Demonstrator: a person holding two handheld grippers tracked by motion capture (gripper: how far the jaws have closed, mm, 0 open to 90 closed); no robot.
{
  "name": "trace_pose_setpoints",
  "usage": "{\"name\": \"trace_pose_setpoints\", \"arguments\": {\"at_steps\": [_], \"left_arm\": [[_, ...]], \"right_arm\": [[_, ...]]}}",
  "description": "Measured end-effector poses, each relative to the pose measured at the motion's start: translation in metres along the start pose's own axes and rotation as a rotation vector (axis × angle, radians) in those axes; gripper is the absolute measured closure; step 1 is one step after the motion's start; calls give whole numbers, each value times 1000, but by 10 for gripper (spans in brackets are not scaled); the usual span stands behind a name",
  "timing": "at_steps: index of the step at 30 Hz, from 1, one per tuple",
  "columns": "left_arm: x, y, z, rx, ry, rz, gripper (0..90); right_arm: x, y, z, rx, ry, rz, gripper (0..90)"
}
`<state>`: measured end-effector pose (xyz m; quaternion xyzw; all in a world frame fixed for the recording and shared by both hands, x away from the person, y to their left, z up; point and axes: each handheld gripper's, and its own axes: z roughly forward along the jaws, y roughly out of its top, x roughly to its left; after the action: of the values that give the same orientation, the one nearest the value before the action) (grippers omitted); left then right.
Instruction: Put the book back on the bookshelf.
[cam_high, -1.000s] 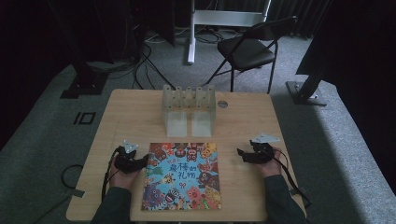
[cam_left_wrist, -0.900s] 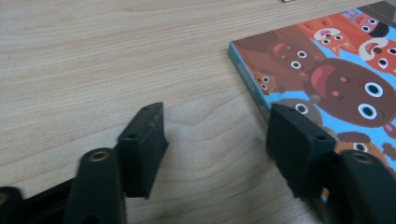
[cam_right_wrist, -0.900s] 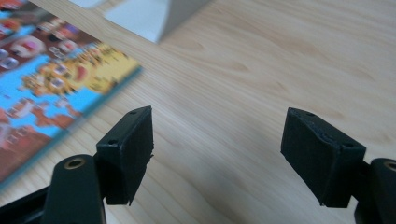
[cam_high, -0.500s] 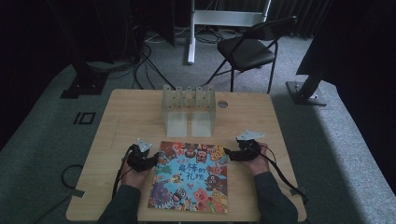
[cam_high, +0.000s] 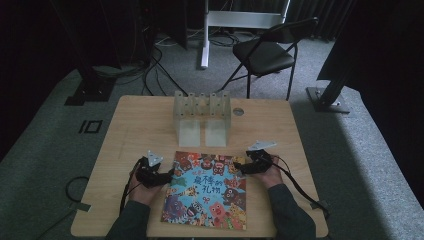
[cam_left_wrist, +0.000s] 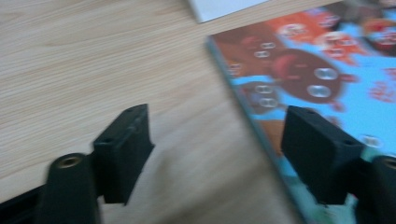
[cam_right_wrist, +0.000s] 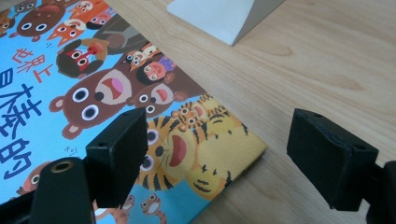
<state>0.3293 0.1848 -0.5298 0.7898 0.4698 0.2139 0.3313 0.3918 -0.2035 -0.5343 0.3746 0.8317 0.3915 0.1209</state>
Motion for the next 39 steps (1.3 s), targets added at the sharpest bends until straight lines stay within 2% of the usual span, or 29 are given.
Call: {"name": "trace_pose_setpoints", "arguments": {"at_steps": [3, 6, 11, 12, 14, 17, 21, 23, 25, 26, 27, 29, 33, 36, 39], "left_arm": [[-11, -3, -5, 8, -46, 49, 165], [-22, -7, -11, -7, -90, 94, 144], [-32, -13, -18, -15, -154, 118, 113], [-35, -14, -20, -13, -159, 123, 111], [-43, -17, -22, 11, -143, 140, 111], [-55, -22, -23, 36, -169, 183, 109], [-72, -26, -26, 32, -215, 242, 89], [-82, -28, -28, 31, -212, 268, 77], [-91, -32, -29, 43, -225, 304, 44], [-91, -32, -29, 43, -225, 304, 29], [-97, -35, -30, 37, -257, 316, 29], [-101, -36, -32, 28, -265, 338, 29], [-111, -40, -35, 20, -312, 382, 29], [-118, -43, -38, 8, -330, 414, 29], [-123, -45, -40, -2, -342, 437, 29]], "right_arm": [[1, -1, 2, 17, 8, -3, 203], [2, -3, 4, 26, 13, -6, 203], [3, -3, 5, 22, 32, -4, 205], [2, -3, 6, 25, 32, -2, 205], [2, -3, 7, 26, 36, -3, 207], [2, -3, 8, 29, 37, -2, 216], [2, -3, 7, 30, 28, -5, 231], [2, -3, 7, 31, 27, -4, 233], [2, -3, 7, 31, 27, -6, 233], [2, -3, 7, 31, 27, -6, 233], [2, -3, 7, 32, 27, -6, 233], [2, -3, 6, 31, 28, 7, 232], [2, -1, 2, 18, 34, 15, 241], [2, -1, 1, 4, 49, 10, 255], [2, -1, 2, -1, 44, 11, 255]]}}
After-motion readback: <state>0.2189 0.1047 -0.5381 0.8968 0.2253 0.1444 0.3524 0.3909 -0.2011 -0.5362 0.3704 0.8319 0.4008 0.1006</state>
